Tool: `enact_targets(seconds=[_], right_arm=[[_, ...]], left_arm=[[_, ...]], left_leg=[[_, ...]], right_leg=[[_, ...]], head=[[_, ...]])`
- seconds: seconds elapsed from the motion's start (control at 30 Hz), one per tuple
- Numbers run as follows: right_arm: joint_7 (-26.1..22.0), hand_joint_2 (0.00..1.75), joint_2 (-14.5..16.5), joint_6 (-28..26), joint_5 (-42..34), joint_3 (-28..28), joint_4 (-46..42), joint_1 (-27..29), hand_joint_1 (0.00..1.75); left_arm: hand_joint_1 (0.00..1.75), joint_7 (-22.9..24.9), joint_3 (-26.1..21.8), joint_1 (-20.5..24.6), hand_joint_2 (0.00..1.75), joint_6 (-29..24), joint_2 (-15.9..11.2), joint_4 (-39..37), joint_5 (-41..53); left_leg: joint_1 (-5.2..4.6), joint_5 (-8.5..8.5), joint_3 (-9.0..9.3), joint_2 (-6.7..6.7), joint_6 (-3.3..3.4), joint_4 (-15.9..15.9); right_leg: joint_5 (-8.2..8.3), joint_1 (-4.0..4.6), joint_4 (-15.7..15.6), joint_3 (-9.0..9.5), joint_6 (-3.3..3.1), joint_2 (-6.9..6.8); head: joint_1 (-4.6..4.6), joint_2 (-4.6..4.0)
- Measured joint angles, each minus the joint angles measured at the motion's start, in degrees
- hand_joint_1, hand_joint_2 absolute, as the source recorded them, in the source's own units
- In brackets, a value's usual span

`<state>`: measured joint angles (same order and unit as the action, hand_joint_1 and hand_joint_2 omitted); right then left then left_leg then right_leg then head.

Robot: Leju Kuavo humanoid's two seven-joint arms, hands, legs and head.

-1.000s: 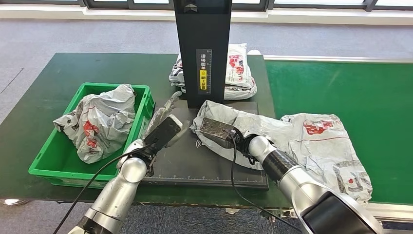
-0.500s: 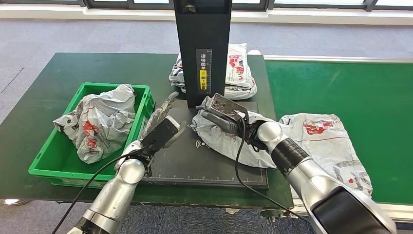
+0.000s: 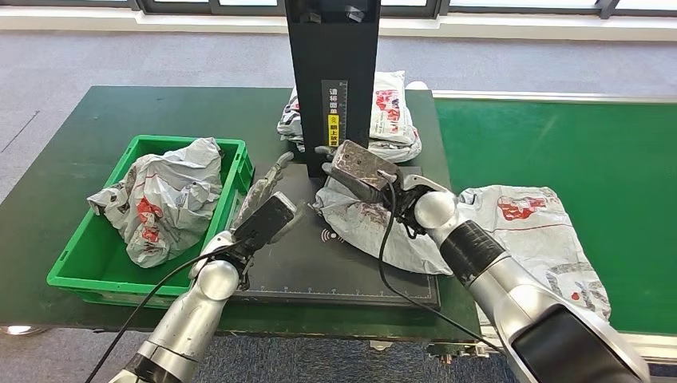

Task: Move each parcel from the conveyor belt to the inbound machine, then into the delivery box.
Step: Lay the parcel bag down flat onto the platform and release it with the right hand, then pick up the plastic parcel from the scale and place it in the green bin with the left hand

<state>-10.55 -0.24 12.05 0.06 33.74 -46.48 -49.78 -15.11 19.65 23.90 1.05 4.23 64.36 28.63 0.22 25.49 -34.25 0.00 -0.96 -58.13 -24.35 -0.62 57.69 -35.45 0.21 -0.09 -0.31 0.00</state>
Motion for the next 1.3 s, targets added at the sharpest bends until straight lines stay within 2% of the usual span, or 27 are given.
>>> enact_targets(seconds=[0.1,0.23,0.43,0.57,0.77,1.1,1.2,1.3], right_arm=[[1.1,0.0,-0.5,-7.2,5.2,-0.7,-4.6,1.2,0.0],[0.9,1.75,-1.7,-13.1,9.2,-1.9,-11.6,3.9,0.0],[-3.5,1.75,-3.1,-21.4,9.0,-8.0,-26.5,12.5,0.0],[-4.5,1.75,-3.5,-22.4,8.8,-11.1,-33.5,17.4,0.0],[-4.7,1.75,-3.8,-22.5,8.8,-12.2,-37.5,19.6,0.0],[-5.8,1.75,-4.1,-23.7,8.5,-12.5,-39.3,21.0,0.0],[-8.0,1.75,-4.0,-26.3,8.2,-13.7,-42.5,24.7,0.0],[-10.3,1.75,-3.3,-29.1,7.6,-15.5,-48.3,31.7,0.0]], left_arm=[[0.0,0.1,-0.1,-0.6,1.75,0.0,0.0,0.4,0.9],[0.0,0.2,-0.1,-0.8,1.75,0.0,0.2,0.6,1.9],[0.0,0.7,-0.1,0.5,1.75,-1.1,0.5,-0.4,3.0],[0.0,0.7,-0.1,1.2,1.75,-1.6,0.5,-1.2,3.0],[0.0,0.7,-0.1,1.3,1.75,-1.7,0.6,-1.7,3.0],[0.0,0.8,-0.1,1.4,1.75,-2.0,0.8,-2.0,3.1],[0.0,1.3,-0.1,1.2,1.75,-2.7,0.7,-1.8,3.4],[0.0,1.9,-0.1,0.6,1.75,-4.6,0.6,-0.9,5.5]], left_leg=[[0.0,0.0,0.0,0.0,0.0,0.0],[0.0,0.01,-0.01,-0.01,0.0,0.0],[0.0,0.03,-0.04,-0.06,0.02,0.0],[0.0,0.04,-0.04,-0.01,0.03,0.0],[0.0,0.03,-0.02,0.01,0.02,0.0],[0.0,0.03,-0.03,-0.01,0.02,0.0],[0.0,0.04,-0.04,-0.11,0.03,0.0],[0.0,0.12,-0.06,-0.18,0.04,0.0]], right_leg=[[-0.01,0.0,0.0,-0.01,-0.01,0.01],[-0.02,0.0,0.0,-0.04,-0.01,-0.01],[-0.02,0.0,0.0,-0.03,0.0,-0.05],[-0.03,0.0,0.0,-0.04,-0.01,-0.03],[-0.02,0.0,0.0,-0.05,-0.01,0.02],[-0.02,0.0,0.0,-0.04,-0.01,0.0],[-0.07,0.0,0.0,-0.01,-0.01,-0.11],[-0.16,0.0,0.0,-0.01,-0.02,-0.18]], head=[[0.0,0.0],[0.0,0.0],[0.0,0.0],[0.0,0.0],[0.0,0.0],[0.0,0.0],[0.0,0.0],[0.0,0.0]])
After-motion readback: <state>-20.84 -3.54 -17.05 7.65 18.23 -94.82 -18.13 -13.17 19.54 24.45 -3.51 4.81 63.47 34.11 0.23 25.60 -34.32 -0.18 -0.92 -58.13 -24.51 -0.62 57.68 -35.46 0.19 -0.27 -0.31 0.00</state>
